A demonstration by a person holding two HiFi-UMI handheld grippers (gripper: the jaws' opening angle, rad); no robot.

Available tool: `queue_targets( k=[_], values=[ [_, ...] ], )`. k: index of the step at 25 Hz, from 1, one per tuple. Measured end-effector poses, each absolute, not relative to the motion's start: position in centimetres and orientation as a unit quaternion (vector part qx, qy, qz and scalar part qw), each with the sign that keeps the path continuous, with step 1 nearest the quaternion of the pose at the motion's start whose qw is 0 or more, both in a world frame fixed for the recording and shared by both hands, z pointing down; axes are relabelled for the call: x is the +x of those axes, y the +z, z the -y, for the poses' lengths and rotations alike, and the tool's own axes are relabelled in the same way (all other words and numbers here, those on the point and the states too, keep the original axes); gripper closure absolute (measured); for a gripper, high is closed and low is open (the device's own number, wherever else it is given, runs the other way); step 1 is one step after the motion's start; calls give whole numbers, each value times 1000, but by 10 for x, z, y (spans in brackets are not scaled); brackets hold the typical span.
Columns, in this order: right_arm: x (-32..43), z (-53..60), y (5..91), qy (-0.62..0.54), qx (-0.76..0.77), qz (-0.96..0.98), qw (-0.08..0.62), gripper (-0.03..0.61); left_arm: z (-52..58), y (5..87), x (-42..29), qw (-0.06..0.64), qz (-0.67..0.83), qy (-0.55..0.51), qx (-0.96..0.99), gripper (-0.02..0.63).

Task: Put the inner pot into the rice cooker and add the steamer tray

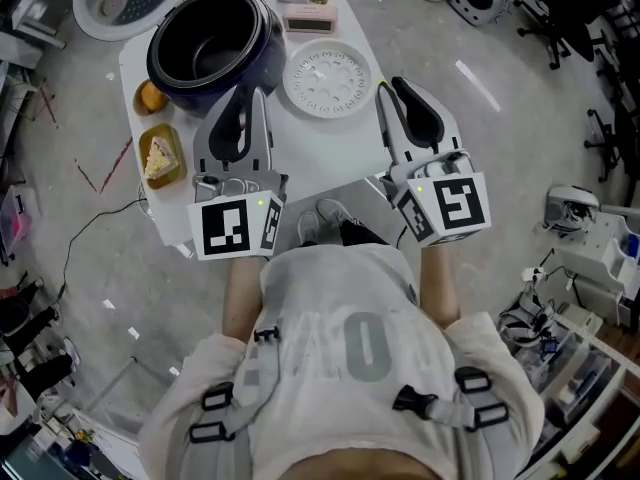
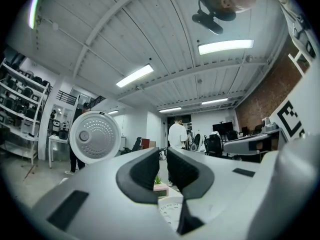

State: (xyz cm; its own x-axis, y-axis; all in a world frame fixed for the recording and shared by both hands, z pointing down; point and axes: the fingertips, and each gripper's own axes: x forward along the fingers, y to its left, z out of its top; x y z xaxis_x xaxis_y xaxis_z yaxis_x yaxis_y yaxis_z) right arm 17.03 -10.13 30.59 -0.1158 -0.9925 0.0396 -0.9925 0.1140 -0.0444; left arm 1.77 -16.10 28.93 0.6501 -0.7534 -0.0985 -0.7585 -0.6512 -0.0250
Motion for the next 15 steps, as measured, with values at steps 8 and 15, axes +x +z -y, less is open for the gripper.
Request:
queue_targets(
  k=[8,15],
  values=[
    [200,110,305,57,652,755,-37,380,179,308,36,-66,-397,53,-914,475],
    [250,130,394,180,637,748,-47,353,202,408,67,-183,-402,7,-897,434]
  ],
)
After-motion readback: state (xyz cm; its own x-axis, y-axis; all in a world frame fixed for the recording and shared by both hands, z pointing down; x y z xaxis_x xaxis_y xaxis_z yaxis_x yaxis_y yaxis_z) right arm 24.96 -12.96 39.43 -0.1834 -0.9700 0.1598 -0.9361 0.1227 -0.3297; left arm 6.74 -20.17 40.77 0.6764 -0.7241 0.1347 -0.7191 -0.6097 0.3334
